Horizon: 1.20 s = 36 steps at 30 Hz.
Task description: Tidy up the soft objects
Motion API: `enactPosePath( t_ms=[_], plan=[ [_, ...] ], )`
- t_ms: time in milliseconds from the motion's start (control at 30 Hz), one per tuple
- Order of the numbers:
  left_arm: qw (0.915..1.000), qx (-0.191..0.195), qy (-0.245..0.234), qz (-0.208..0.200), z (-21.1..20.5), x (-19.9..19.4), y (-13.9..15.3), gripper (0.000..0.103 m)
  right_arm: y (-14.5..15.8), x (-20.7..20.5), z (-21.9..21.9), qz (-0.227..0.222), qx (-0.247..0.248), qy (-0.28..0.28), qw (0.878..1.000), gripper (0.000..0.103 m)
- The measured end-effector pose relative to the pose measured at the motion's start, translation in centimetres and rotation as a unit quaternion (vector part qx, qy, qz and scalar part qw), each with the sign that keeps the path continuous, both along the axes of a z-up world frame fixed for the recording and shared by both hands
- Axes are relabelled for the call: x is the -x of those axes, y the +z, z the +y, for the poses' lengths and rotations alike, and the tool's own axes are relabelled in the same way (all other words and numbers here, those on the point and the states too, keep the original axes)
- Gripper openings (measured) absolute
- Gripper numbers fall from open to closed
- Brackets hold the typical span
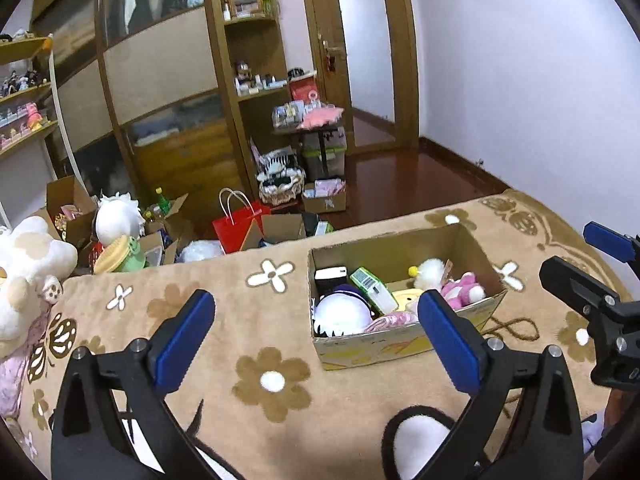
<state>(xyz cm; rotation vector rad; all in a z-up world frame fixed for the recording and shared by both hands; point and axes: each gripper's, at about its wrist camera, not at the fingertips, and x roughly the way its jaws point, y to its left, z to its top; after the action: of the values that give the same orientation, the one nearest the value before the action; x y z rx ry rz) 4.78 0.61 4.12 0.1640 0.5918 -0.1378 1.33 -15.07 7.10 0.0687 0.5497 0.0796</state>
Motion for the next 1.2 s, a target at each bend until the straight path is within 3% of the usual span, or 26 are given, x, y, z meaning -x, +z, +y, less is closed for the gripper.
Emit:
enactPosePath(
  t_ms=[367, 567, 800, 1200],
  plan=[
    [0.9987, 0.005, -0.012, -0.05, 1.0, 4.9, 1.5, 0.102, 1.2, 4.5, -1.0, -0.022, 0.003, -0.022, 1.0, 0.103],
    [0.9984, 0.003, -0.015, -0.054, 1.1, 6.1, 1.0, 0.102, 0.6, 5.9, -1.3, -0.025, 0.014, -0.034, 0.999, 0.103],
    [0.9986, 0.005, -0.016, -0.051, 1.2, 5.6, -0.2, 0.102, -0.1, 6.6, -1.4, -0.03, 0.014, -0.042, 0.999, 0.103],
    [0.9992, -0.011, -0.025, -0.03, 0.4, 3.7, -2.3, 0.102, -2.5, 5.3, -1.5, 0.005, 0.018, -0.046, 0.999, 0.103]
  ],
)
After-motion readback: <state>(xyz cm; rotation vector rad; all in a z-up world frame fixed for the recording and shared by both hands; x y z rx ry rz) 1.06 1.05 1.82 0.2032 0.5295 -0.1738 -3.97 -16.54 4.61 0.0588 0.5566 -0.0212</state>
